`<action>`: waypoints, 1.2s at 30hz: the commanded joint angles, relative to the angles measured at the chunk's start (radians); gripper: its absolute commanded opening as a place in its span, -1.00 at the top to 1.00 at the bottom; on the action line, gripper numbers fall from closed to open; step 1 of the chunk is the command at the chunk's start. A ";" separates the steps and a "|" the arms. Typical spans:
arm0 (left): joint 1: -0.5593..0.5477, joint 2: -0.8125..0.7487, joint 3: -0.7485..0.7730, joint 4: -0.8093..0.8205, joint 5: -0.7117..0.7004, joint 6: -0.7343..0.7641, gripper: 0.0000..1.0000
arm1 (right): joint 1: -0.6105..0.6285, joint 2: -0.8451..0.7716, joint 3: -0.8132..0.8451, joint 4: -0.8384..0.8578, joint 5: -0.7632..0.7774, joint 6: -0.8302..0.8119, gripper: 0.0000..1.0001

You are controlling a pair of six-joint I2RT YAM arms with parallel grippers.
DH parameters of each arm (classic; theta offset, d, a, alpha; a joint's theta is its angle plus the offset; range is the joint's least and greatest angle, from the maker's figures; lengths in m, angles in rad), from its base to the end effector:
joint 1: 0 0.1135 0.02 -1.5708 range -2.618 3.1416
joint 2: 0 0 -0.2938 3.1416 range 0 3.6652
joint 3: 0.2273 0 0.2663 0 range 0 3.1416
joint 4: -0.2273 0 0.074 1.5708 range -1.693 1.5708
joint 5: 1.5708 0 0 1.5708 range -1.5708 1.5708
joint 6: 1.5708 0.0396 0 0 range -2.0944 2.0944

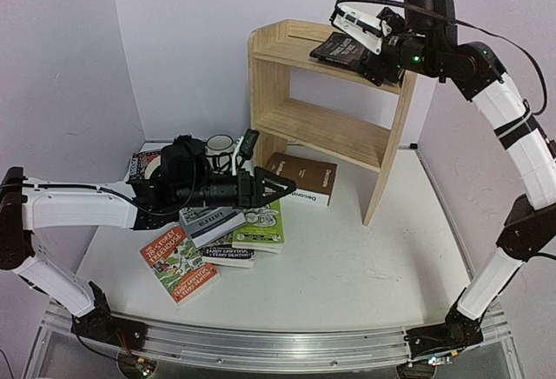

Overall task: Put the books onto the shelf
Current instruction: Adjust the book at the book pile on the shelf.

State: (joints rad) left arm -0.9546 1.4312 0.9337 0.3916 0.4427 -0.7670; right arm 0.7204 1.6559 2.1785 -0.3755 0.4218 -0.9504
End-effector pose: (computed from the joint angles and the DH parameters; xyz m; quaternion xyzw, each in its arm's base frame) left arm 0.1855 -0.2913 0.3218 0.2141 0.7085 -0.6011 0.3014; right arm 0.2728 0.2179 0.6039 -0.3673 0.5461 -0.2208 0.7198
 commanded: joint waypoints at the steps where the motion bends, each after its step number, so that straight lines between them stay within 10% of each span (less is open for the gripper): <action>1: 0.004 0.004 0.023 0.016 0.013 -0.008 -0.62 | 0.002 0.026 0.064 0.015 -0.046 0.052 -0.55; 7: 0.004 -0.018 0.008 0.016 0.003 -0.008 -0.62 | 0.001 0.065 0.088 0.015 -0.059 0.053 -0.14; 36: 0.004 -0.005 0.012 0.016 -0.003 -0.006 -0.62 | -0.060 0.196 0.168 0.016 -0.046 0.033 0.04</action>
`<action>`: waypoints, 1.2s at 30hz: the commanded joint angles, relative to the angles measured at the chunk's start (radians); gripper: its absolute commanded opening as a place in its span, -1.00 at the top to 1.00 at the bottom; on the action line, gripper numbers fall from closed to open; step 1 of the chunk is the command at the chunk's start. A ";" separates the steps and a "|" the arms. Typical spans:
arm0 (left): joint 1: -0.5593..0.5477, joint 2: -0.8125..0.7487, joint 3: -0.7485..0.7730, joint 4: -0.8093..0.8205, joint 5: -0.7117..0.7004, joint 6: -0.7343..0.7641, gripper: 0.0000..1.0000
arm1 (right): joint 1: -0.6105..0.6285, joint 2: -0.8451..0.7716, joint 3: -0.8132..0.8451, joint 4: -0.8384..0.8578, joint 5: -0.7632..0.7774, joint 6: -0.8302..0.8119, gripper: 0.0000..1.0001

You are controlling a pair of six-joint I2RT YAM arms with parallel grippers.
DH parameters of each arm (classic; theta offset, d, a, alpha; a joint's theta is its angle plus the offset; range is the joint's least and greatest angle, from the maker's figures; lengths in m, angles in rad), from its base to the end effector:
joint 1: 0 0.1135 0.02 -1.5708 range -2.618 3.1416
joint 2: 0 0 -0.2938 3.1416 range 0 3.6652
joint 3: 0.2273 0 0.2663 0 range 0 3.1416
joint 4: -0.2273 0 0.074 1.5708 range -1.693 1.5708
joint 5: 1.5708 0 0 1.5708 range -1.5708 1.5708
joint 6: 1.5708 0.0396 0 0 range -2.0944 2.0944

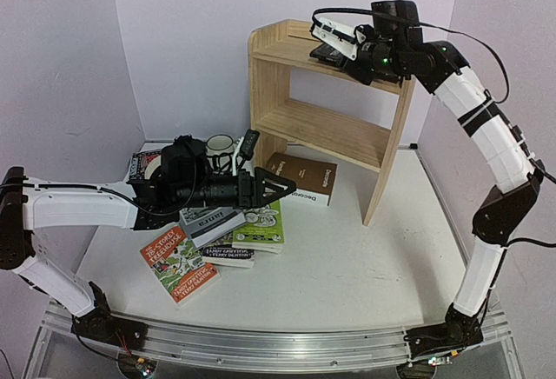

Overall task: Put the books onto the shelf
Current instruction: Adjust the book at the book pile on the shelf.

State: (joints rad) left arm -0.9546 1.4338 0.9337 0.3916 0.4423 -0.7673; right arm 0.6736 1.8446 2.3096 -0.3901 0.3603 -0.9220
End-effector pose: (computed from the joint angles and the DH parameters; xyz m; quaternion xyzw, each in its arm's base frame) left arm 0.1858 -0.2917 0.3209 0.2137 0.7094 -0.6005 0.3007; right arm 0.3332 0.2481 0.5746 -0.3873 0.5613 -0.2103 0.7006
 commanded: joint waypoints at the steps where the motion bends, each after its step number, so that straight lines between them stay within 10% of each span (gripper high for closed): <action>1: 0.004 -0.007 0.013 0.016 -0.002 -0.006 -0.62 | -0.017 0.008 0.036 0.031 0.014 0.005 0.05; 36: 0.003 0.027 0.034 0.016 0.002 0.001 -0.62 | -0.098 0.063 0.079 0.050 0.049 0.007 0.20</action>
State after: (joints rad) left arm -0.9546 1.4620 0.9340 0.3916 0.4423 -0.7670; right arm 0.5934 1.8901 2.3551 -0.3744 0.3497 -0.9150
